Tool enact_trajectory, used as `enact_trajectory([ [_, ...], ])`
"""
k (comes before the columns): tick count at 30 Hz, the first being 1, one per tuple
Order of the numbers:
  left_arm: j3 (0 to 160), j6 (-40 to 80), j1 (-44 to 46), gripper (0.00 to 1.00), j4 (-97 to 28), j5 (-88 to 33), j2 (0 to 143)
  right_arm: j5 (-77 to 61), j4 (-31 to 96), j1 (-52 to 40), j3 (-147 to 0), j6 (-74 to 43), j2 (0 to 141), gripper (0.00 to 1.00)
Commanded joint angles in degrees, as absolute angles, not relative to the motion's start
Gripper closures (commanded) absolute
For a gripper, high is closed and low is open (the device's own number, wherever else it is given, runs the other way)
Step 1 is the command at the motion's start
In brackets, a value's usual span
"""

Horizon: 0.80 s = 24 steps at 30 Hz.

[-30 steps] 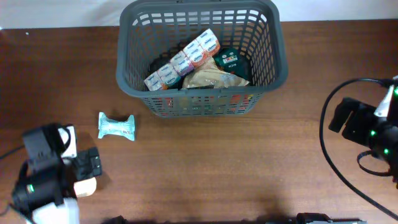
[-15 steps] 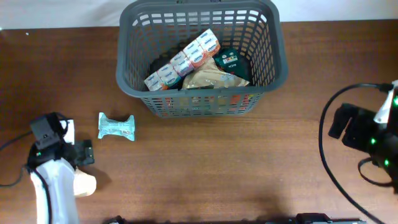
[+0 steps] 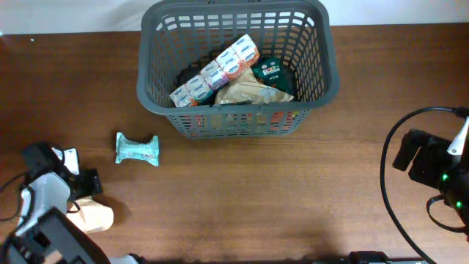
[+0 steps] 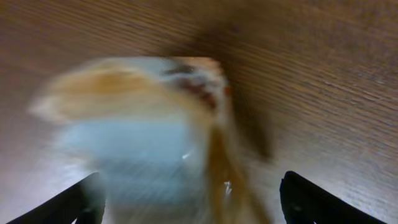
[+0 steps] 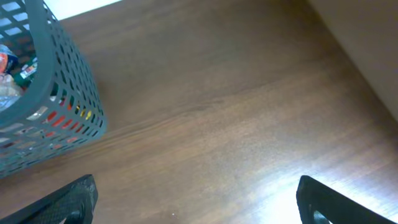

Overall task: Pack container
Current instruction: 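Grasp the beige bag with the left gripper and lift it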

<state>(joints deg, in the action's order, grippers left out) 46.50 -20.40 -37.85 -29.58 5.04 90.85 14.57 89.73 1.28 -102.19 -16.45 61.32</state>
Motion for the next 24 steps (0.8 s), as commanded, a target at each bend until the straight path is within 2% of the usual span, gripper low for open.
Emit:
enact_trajectory([
  [1, 45.95, -20.67, -38.09, 0.18, -28.69, 2.28, 94.85, 17.1, 90.63, 0.71, -102.32, -16.34, 61.04, 0.01],
  [3, 45.95, -20.64, -38.09, 0.2, -28.45, 2.28, 96.31, 17.21, 90.87, 0.71, -102.32, -16.34, 61.04, 0.01],
  [4, 45.95, -20.62, -38.09, 0.24, -28.25, 2.31, 96.82, 17.23, 90.87, 0.71, -102.32, -16.34, 61.04, 0.01],
  [5, 45.95, -20.43, -38.09, 0.32, -28.08, 2.33, 97.19, 17.28, 90.87, 0.71, -102.32, -16.32, 61.04, 0.01],
  [7, 45.95, -20.43, -38.09, 0.67, -27.79, 2.5, 97.41, 17.72, 90.87, 0.71, -102.32, -16.34, 61.04, 0.01],
  [8, 45.95, -20.43, -38.09, 0.79, -27.64, 2.52, 97.41, 17.93, 90.87, 0.71, -102.32, -16.34, 61.04, 0.01],
  [10, 45.95, -20.45, -38.09, 0.86, -27.49, 2.55, 97.41, 18.31, 90.87, 0.71, -102.32, -16.36, 61.04, 0.01],
  [12, 45.95, -20.45, -38.09, 0.98, -27.4, 2.52, 97.38, 18.52, 90.85, 0.71, -102.32, -16.34, 61.04, 0.01],
  [18, 51.83, -20.67, -37.06, 0.98, -28.93, -1.5, 95.26, 18.74, 90.61, 0.71, -102.32, -16.34, 61.04, 0.01],
  [21, 59.24, -22.87, -36.84, 0.99, -28.67, -1.15, 93.36, 18.72, 90.11, 0.71, -102.32, -16.34, 61.1, 0.01],
  [24, 70.65, -22.79, -36.84, 0.98, -28.95, -5.67, 93.36, 18.72, 89.69, 0.71, -102.32, -16.34, 61.12, 0.01],
])
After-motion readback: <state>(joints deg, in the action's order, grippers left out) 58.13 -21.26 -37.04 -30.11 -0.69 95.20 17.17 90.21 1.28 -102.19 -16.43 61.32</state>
